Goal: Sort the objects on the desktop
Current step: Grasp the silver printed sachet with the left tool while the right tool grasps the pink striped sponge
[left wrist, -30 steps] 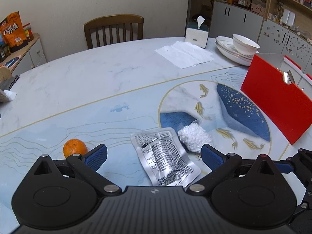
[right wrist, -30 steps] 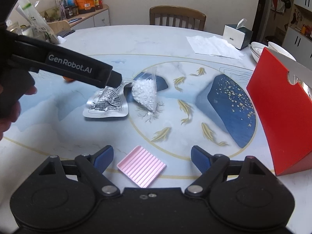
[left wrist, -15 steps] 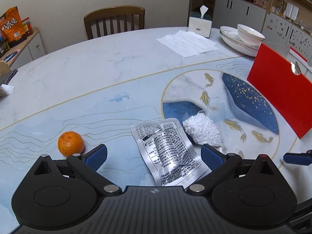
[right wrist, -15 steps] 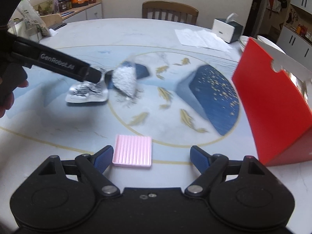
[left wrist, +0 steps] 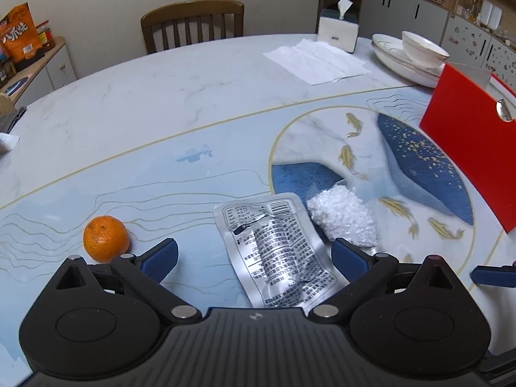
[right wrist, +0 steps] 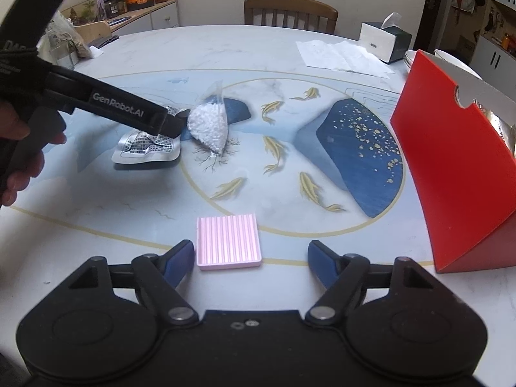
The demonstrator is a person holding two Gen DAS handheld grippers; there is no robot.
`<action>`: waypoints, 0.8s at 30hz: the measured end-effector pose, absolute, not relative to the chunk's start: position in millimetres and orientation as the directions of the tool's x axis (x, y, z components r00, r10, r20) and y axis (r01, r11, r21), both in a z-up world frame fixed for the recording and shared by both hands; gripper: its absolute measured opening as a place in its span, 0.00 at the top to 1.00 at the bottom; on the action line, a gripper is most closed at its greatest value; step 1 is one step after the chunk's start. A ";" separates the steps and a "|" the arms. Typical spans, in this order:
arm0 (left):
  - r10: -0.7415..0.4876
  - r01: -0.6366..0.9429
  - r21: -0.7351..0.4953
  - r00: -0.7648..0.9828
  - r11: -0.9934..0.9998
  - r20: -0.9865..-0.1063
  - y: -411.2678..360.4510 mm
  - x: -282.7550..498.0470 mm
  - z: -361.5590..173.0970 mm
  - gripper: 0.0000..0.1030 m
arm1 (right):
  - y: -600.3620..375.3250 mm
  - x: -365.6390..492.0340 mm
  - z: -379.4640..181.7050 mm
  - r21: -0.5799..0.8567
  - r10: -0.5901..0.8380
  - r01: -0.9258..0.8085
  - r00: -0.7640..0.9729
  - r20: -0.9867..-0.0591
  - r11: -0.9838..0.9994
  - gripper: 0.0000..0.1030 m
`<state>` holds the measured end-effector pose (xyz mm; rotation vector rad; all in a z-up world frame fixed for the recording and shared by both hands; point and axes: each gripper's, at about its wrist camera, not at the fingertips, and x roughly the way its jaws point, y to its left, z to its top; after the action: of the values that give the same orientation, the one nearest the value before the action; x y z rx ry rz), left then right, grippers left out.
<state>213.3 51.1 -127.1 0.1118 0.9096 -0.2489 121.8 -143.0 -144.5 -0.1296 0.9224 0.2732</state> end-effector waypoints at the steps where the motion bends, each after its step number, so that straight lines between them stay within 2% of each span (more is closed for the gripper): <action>1: -0.167 0.258 -0.014 0.583 0.966 -0.795 50.9 215.1 -128.0 0.03 | -143.0 122.4 -144.4 0.006 0.178 -0.290 0.572 -0.801 0.957 0.27; 5: -0.167 0.247 -0.028 0.564 0.969 -0.808 48.8 220.7 -132.0 0.03 | -141.8 124.6 -143.6 0.011 0.191 -0.304 0.567 -0.801 0.953 0.31; 10: -0.164 0.232 -0.038 0.553 0.972 -0.817 49.8 223.0 -135.0 0.07 | -140.8 125.9 -142.6 0.018 0.204 -0.318 0.563 -0.801 0.948 0.40; 13: -0.155 0.227 -0.030 0.557 0.974 -0.816 48.9 222.9 -133.8 0.14 | -140.2 125.3 -142.1 0.019 0.212 -0.329 0.562 -0.800 0.944 0.45; 15: -0.142 0.224 -0.015 0.564 0.975 -0.814 47.6 222.4 -132.8 0.23 | -139.3 124.6 -142.0 0.017 0.215 -0.337 0.561 -0.799 0.941 0.48; 21: -0.145 0.220 -0.021 0.566 0.975 -0.811 49.7 222.6 -131.0 0.34 | -137.2 122.7 -140.6 0.014 0.227 -0.361 0.557 -0.799 0.933 0.61; 24: -0.144 0.222 -0.017 0.570 0.975 -0.809 50.8 221.1 -130.3 0.39 | -137.5 121.4 -139.7 0.005 0.223 -0.365 0.559 -0.799 0.931 0.61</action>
<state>221.1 50.8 -130.3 0.0902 0.9406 -0.2152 121.4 -137.5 -139.7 -0.1686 0.9151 0.3490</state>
